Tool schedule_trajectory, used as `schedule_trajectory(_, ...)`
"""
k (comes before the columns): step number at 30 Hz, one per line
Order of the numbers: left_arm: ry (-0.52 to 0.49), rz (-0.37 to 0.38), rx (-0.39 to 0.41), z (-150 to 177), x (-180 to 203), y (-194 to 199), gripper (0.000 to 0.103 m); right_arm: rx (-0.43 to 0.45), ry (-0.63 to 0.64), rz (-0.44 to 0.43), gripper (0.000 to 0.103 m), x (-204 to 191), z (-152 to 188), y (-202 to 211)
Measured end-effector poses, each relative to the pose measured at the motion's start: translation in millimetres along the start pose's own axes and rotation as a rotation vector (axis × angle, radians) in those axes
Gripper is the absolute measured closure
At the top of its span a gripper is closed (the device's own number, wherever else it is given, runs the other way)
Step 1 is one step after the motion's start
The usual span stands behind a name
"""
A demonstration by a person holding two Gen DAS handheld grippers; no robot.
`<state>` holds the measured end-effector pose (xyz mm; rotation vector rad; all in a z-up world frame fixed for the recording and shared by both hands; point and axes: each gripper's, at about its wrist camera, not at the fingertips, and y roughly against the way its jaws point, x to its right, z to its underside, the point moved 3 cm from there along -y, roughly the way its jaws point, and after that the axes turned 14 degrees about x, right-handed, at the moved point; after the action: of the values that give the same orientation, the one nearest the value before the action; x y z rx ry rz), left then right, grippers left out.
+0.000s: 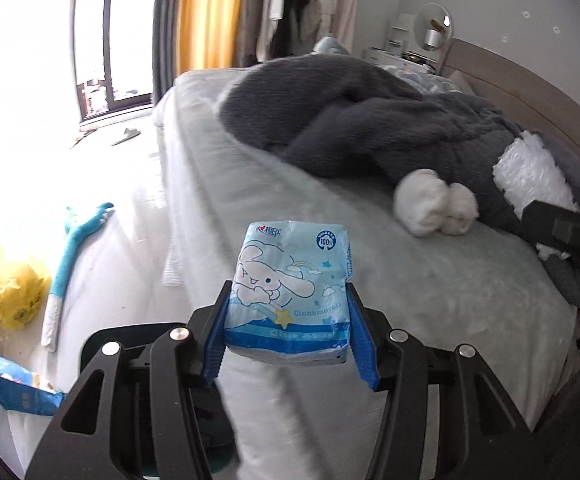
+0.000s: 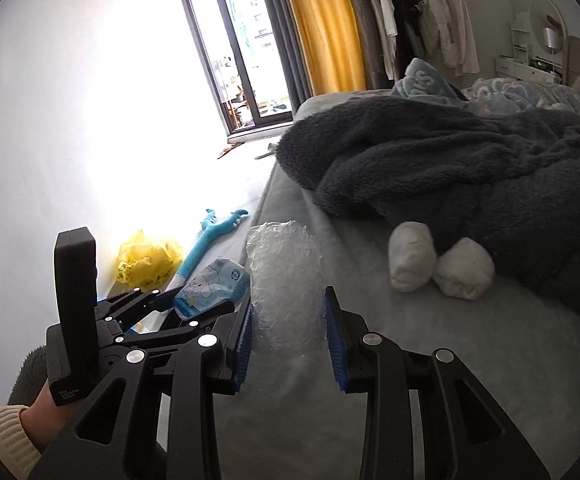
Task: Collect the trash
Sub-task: 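Carry the tissue pack and bubble-wrap tube over the black bin with both grippers, then open the left gripper to drop the tissue pack while the right holds bubble wrap over the bin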
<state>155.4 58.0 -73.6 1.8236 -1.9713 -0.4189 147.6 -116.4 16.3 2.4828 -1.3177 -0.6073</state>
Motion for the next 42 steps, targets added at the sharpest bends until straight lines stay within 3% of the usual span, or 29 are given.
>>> schedule_trajectory(10, 0.047, -0.104, -0.057, 17.9, -61.8, 6.7, 0.047, -0.009, 0.012, -0.077, 0.070, -54.0, -11.3, -22.9)
schedule_trajectory(22, 0.069, -0.191, -0.179, 50.5, -126.8, 5.7, 0.047, -0.102, 0.080, -0.161, 0.070, -122.1, 7.4, -80.7)
schedule_trajectory(37, 0.163, -0.203, -0.384, 109.5, -203.6, 8.7, 0.047, -0.237, 0.127, -0.234, 0.070, -183.5, 46.9, -149.0)
schedule_trajectory(42, 0.166, -0.195, -0.394, 117.4, -212.8, 16.3, 0.043, -0.282, 0.130, -0.223, 0.070, -184.8, 63.2, -162.7)
